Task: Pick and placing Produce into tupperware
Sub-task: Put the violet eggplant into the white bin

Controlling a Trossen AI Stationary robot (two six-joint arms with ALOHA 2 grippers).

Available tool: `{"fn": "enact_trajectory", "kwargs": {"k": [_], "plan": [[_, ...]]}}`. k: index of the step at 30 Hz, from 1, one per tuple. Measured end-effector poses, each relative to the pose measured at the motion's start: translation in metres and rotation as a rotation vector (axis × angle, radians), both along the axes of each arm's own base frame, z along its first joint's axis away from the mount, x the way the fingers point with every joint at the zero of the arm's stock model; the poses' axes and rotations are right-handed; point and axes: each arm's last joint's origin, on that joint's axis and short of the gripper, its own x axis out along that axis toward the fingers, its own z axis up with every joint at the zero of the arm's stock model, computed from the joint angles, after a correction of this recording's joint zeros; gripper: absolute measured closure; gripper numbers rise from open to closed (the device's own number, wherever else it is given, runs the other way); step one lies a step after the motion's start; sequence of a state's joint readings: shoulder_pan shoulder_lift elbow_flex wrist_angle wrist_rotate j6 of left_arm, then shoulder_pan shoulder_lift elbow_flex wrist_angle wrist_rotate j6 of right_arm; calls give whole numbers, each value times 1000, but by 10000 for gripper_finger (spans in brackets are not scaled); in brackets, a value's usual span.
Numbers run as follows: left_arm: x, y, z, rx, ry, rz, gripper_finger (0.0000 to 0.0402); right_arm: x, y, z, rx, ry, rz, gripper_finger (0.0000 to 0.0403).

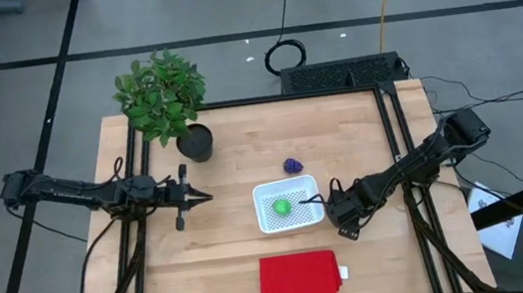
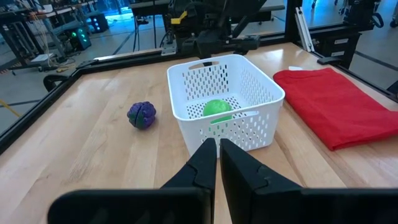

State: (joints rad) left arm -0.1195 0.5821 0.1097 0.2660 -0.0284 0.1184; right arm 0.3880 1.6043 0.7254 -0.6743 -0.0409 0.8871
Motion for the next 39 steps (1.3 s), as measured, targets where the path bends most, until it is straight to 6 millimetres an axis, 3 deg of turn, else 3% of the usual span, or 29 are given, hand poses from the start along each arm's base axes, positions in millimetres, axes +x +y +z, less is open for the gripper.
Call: {"fn": "enact_trajectory", "kwargs": {"k": [5, 20, 28, 39], "plan": [[0, 0, 0, 0, 1, 0, 376, 0, 0, 0, 3, 7, 4, 118], [0, 0, 0, 0, 1, 0, 376, -1, -1, 3, 19, 4, -13, 258], [0, 0, 0, 0, 1, 0, 376, -2, -5, 11, 13, 12, -36, 258], [0, 0, 0, -4, 1, 1, 376, 12, -4, 29, -16, -6, 7, 259]]}}
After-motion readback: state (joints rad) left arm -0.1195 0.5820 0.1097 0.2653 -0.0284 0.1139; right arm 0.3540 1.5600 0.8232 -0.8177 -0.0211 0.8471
